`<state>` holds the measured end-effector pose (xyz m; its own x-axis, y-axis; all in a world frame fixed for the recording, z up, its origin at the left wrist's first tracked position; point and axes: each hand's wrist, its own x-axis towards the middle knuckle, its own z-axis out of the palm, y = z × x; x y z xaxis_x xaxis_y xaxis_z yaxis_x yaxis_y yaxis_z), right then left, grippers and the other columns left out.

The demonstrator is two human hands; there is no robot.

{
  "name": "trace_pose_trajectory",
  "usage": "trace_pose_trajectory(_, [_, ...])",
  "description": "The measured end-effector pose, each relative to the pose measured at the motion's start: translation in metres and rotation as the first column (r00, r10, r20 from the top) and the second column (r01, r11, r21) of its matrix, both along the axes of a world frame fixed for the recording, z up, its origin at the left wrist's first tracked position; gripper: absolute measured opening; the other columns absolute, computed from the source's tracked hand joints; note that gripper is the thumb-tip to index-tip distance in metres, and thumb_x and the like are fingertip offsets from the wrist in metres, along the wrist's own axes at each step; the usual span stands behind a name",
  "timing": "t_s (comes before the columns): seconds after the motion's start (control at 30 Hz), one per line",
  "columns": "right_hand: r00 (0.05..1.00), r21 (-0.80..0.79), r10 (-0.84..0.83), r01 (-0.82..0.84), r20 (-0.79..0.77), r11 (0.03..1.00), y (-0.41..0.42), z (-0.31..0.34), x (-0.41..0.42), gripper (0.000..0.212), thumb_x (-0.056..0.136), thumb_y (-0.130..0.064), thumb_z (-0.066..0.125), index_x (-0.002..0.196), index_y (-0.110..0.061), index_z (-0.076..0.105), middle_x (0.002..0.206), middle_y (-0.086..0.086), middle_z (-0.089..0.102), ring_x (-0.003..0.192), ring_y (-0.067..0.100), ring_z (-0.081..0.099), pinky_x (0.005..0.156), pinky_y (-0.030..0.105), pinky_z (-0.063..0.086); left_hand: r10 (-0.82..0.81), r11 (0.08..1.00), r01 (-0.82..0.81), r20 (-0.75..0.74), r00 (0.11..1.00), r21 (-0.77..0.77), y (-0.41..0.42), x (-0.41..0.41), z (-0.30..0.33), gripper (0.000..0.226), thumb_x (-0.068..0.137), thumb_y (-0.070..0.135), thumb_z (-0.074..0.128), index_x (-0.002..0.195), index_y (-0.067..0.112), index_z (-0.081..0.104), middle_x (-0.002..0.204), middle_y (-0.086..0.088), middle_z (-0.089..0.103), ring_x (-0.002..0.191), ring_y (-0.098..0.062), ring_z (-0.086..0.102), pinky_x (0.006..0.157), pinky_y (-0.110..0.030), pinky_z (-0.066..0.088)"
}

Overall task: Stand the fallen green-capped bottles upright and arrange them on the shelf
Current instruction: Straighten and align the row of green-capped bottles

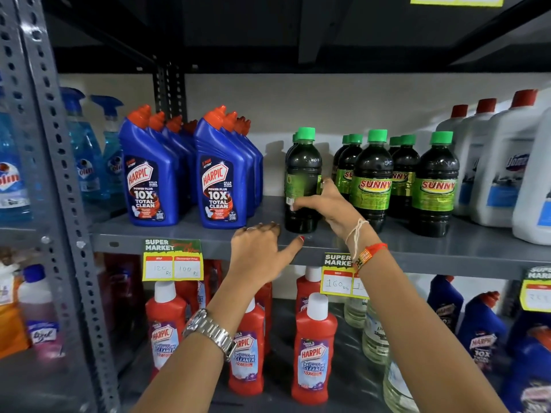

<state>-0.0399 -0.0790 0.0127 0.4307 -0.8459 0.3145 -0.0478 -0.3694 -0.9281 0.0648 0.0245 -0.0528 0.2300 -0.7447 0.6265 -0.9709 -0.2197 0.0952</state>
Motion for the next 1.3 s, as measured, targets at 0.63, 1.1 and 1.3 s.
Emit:
trace_pose_trajectory(0.63, [0.981,0.114,0.175,-0.184,0.087,0.976,-0.017,-0.004,-0.015,0.063,0.065,0.020,0.066,0.122,0.003,0.046,0.097,0.014,0.064,0.100,0.029,0.061,0.086,0.031,0.051,0.007,0.999,-0.007,-0.001,1.000,0.047,-0.002,0.001,-0.001,0.075,0.078,0.068,0.021,0.119,0.018,0.059,0.127,0.000,0.062,0.118,-0.018,0.054,0.091,-0.034,0.039])
trace_pose_trajectory(1.1, [0.971,0.103,0.236,-0.239,0.039,0.966,-0.011,-0.004,-0.023,0.033,0.072,0.019,0.061,0.089,-0.009,0.056,0.086,0.008,0.064,0.084,0.019,0.062,0.076,0.021,0.052,0.006,0.999,-0.006,0.001,1.000,0.037,0.000,0.000,-0.001,0.072,0.079,0.067,0.024,0.125,0.021,0.056,0.133,0.002,0.058,0.120,-0.016,0.053,0.093,-0.032,0.039])
trace_pose_trajectory(1.3, [0.990,0.022,0.142,-0.142,-0.018,0.990,-0.012,-0.007,-0.020,0.053,0.067,0.010,0.075,0.104,-0.014,0.046,0.091,0.000,0.063,0.094,0.016,0.058,0.074,0.018,0.047,0.016,0.999,-0.017,0.022,1.000,0.037,0.000,0.000,0.000,0.071,0.080,0.067,0.025,0.124,0.021,0.056,0.131,0.001,0.059,0.117,-0.017,0.055,0.089,-0.032,0.041])
